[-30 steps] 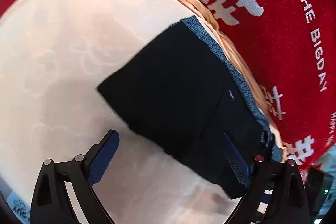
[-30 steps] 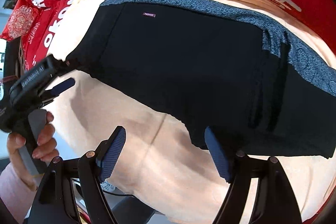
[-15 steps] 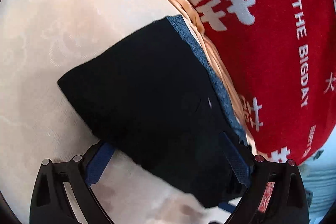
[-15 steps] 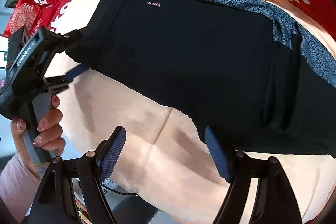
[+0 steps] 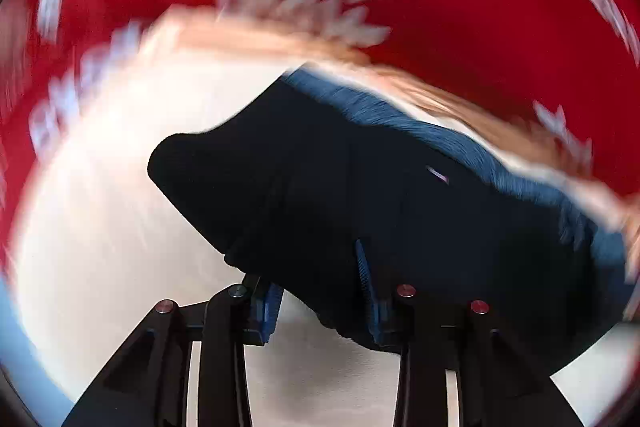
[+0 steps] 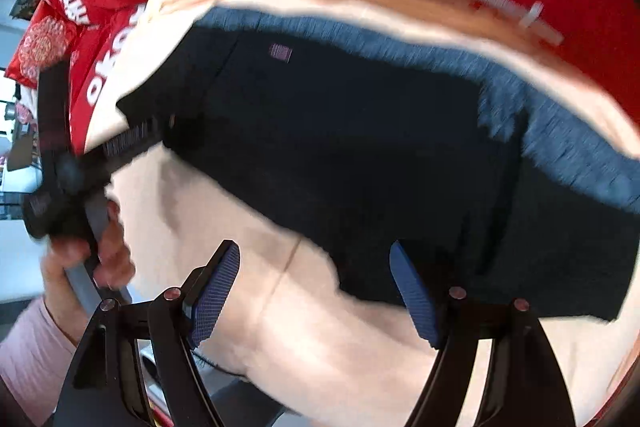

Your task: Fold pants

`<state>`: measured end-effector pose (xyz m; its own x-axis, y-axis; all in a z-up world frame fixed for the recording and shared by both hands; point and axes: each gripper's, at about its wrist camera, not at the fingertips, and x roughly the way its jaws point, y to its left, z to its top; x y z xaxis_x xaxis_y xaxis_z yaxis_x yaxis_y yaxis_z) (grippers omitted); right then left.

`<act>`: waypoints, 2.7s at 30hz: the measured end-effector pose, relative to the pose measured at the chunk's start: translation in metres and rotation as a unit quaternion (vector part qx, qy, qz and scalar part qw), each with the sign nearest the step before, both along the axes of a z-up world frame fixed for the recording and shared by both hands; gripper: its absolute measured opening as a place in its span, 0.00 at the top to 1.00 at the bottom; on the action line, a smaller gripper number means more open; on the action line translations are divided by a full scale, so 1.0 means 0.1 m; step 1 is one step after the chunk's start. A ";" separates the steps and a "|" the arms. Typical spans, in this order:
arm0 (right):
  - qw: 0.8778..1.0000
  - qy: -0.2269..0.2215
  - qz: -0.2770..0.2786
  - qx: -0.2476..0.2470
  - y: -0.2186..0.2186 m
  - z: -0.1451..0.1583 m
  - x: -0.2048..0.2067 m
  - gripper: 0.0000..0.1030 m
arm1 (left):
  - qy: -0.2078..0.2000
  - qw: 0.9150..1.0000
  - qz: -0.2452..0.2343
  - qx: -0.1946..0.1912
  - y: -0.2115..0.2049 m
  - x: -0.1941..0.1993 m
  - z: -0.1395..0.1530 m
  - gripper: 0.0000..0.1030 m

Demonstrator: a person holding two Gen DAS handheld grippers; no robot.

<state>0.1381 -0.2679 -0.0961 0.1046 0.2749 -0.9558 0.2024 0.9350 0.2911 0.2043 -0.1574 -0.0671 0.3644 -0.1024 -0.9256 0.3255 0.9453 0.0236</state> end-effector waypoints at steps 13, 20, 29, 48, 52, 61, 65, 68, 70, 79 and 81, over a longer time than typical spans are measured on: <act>0.972 0.027 0.210 0.102 1.02 0.26 1.76 0.22 | -0.128 0.971 -0.159 0.123 -0.49 -0.40 0.09 0.66; 0.960 0.133 0.242 0.041 1.33 -0.39 1.86 0.72 | -0.134 0.970 -0.168 0.118 -0.53 -0.49 0.18 0.66; 0.983 0.024 0.099 0.155 0.21 0.25 1.34 0.83 | -0.176 0.953 -0.240 0.062 -1.11 -0.91 0.91 0.66; 0.952 -0.102 -0.208 0.201 -2.61 0.19 -1.36 0.83 | -0.099 0.893 -0.437 0.043 -3.33 -2.53 0.55 0.66; 0.943 -0.084 -0.239 0.216 -2.80 -0.26 -1.58 0.82 | -0.082 0.892 -0.440 0.066 -3.43 -2.63 0.29 0.66; 0.939 -0.080 -0.258 0.211 -2.76 -0.58 -1.79 0.77 | -0.061 0.894 -0.437 0.081 -3.09 -2.58 0.41 0.34; 0.952 -0.070 -0.246 0.166 -2.65 -0.46 -1.80 0.74 | -0.043 0.920 -0.383 0.069 -2.74 -2.24 0.56 0.14; 0.963 -0.061 -0.232 0.121 -2.63 -0.37 -1.85 0.68 | -0.018 0.940 -0.329 0.083 -2.53 -1.99 0.57 0.14; 0.967 -0.051 -0.233 0.089 -2.60 -0.31 -1.89 0.67 | 0.001 0.952 -0.290 0.097 -2.42 -1.81 0.50 0.14; 0.973 -0.006 -0.231 -0.003 -2.47 -0.18 -2.10 0.53 | 0.053 0.974 -0.203 0.088 -2.14 -1.40 0.33 0.14; 0.974 0.002 -0.227 -0.012 -2.43 -0.16 -2.11 0.53 | 0.055 0.973 -0.204 0.089 -2.13 -1.41 0.34 0.14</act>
<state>-0.0729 -0.5110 -0.1116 0.2062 0.1782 -0.9621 0.5983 0.7551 0.2681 0.0631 -0.3702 -0.0328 0.2244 -0.0516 -0.9731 0.6831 0.7205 0.1193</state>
